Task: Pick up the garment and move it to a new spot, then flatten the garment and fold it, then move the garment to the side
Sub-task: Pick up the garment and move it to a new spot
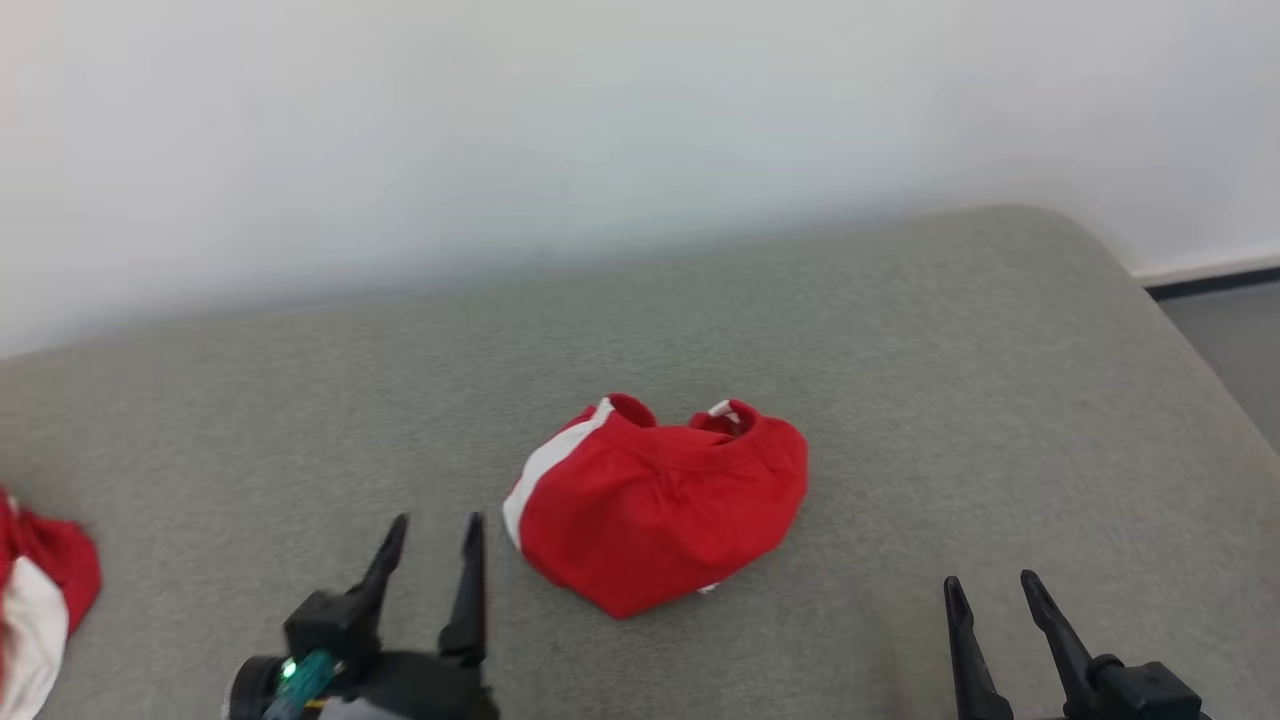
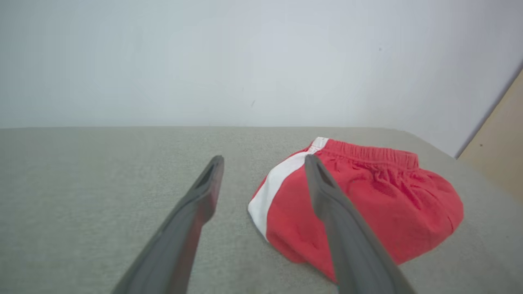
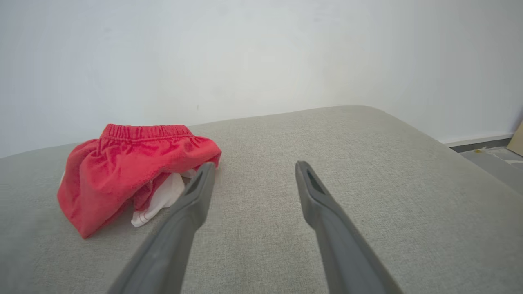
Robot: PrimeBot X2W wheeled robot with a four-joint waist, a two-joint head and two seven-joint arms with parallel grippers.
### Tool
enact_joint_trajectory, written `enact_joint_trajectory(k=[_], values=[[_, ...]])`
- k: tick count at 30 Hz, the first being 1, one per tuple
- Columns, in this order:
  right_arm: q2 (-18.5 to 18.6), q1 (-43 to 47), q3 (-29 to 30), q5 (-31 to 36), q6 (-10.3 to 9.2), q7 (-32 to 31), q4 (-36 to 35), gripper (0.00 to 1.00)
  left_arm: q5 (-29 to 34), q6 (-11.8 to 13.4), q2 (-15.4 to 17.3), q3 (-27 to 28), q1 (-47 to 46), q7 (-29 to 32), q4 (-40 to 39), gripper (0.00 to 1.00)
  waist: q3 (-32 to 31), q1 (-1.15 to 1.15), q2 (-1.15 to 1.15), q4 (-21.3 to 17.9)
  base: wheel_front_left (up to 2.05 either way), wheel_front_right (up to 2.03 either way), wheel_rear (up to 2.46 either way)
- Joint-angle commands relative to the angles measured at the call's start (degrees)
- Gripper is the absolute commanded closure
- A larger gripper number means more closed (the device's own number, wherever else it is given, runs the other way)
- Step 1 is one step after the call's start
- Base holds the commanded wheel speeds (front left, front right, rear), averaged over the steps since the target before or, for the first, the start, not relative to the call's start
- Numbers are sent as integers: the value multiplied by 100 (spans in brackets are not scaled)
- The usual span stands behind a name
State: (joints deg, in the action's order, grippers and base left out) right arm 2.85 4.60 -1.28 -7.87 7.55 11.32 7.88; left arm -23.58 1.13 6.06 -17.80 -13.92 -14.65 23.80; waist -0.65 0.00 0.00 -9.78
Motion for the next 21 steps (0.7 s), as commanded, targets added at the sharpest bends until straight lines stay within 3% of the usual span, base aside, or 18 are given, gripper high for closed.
enact_joint_trajectory(k=[1, 6, 10, 15, 21], values=[[5, 87, -21, 46, -12, -4, -23, 0, 139, 77, 123, 117, 267, -48, -134, 0, -243, 0, 0, 476, 0, 0, 0], [5, 170, -63, 28, -12, 31, -42, 0, 512, 228, 340, 605, 989, -54, -877, 0, -361, 0, 0, 752, 0, 0, 0], [7, 281, 4, -28, -12, 137, -67, 0, 715, 144, 314, 1029, 1564, -56, -1511, 0, -459, 0, 0, 946, 0, 0, 0], [41, 412, 42, -68, -12, 252, -34, 0, 853, -192, 172, 1403, 2153, -57, -1880, 0, -548, 0, 0, 1129, 0, 0, 0], [196, 478, -5, -200, -12, 342, 190, 0, 947, -599, 25, 1719, 2482, -58, -1712, 0, -602, 0, 0, 1171, 0, 0, 0]])
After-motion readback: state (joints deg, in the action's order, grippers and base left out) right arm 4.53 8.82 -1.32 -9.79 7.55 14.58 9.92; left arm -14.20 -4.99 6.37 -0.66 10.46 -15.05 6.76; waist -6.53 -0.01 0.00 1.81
